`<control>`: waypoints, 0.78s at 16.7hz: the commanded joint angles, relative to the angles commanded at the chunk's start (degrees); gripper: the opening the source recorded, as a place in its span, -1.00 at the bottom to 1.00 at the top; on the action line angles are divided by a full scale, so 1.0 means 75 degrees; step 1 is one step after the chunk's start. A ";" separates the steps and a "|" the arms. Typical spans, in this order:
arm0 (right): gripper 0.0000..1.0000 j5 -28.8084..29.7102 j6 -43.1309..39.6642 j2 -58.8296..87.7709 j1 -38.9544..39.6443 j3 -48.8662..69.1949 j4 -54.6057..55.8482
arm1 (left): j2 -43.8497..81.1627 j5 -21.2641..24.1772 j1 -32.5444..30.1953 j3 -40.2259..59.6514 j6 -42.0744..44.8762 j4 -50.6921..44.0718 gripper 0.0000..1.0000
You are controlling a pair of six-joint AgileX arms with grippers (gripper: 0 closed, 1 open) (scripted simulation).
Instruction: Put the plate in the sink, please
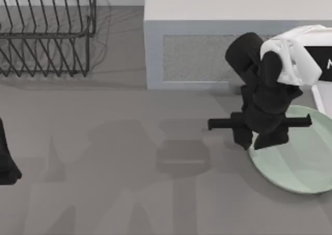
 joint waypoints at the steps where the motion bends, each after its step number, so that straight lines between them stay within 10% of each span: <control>1: -1.00 -0.0063 -0.0106 -0.0059 0.0078 0.0131 -0.0327 | 0.0000 0.0000 0.0000 0.0000 0.0000 0.0000 1.00; 13: -1.00 -0.0181 -0.0325 0.0012 0.0196 0.6541 -0.6486 | 0.0000 0.0000 0.0000 0.0000 0.0000 0.0000 1.00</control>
